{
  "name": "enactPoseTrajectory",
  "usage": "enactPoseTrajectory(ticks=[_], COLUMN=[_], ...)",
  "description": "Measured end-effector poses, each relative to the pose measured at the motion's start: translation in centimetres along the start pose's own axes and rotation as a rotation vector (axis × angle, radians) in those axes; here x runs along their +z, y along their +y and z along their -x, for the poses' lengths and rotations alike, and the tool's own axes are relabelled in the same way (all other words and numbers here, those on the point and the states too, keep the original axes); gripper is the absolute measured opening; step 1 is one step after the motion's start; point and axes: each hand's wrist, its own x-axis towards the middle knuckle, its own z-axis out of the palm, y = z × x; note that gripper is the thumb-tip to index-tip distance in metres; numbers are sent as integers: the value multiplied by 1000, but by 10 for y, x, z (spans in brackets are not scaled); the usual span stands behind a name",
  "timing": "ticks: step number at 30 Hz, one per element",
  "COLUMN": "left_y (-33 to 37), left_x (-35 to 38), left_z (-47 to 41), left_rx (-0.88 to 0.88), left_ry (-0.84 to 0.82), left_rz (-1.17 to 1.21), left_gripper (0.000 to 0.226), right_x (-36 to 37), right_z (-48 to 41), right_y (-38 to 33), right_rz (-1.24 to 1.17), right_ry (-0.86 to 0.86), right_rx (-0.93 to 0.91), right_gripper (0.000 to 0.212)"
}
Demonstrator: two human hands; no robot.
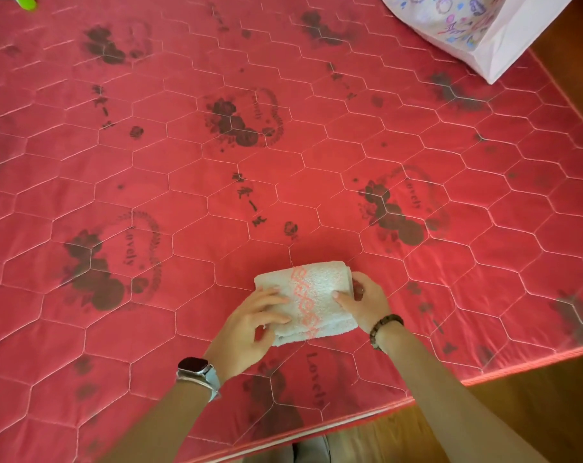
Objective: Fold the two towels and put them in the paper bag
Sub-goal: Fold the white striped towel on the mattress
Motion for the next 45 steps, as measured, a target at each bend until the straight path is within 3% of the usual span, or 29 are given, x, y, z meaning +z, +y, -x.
enactPoseTrajectory(ticks=[3, 6, 8, 10, 16, 23, 33, 35, 39, 42, 45], left_y=[14, 27, 32, 26, -10, -6, -9, -2, 9, 10, 17], left_x=[-1, 4, 11, 21, 35, 32, 17, 21, 18, 14, 12], left_z=[-9, -25, -35, -39, -18, -15, -8, -5, -1, -5, -13], left_rx=[-70, -27, -31, -14, 53, -22, -119, -185, -437, -623, -789], left_ry=[83, 143, 133, 88, -74, -56, -179, -112, 87, 168, 181], left_rz=[-37, -211, -276, -418, -703, -725, -682, -496, 106, 295, 446], left_gripper=[31, 35, 44, 50, 59, 61, 66, 65, 81, 90, 85], right_x=[9, 13, 17, 24, 26, 26, 12, 10, 11, 12, 12], right_z=[9, 15, 13, 10, -4, -2, 5, 8, 13, 9, 3], right_y=[-5, -6, -6, -4, 31, 27, 33, 29, 14, 6, 3], right_rz=[98, 543, 739, 818, 1059, 1093, 974, 818, 410, 58, -88], right_ry=[116, 236, 178, 55, -25, -43, -150, -170, -173, -42, 57], right_rx=[-103, -418, -648, -759, -696, -619, -483, -440, -280, -84, 90], right_gripper=[44, 58, 57, 52, 58, 60, 63, 63, 80, 88, 89])
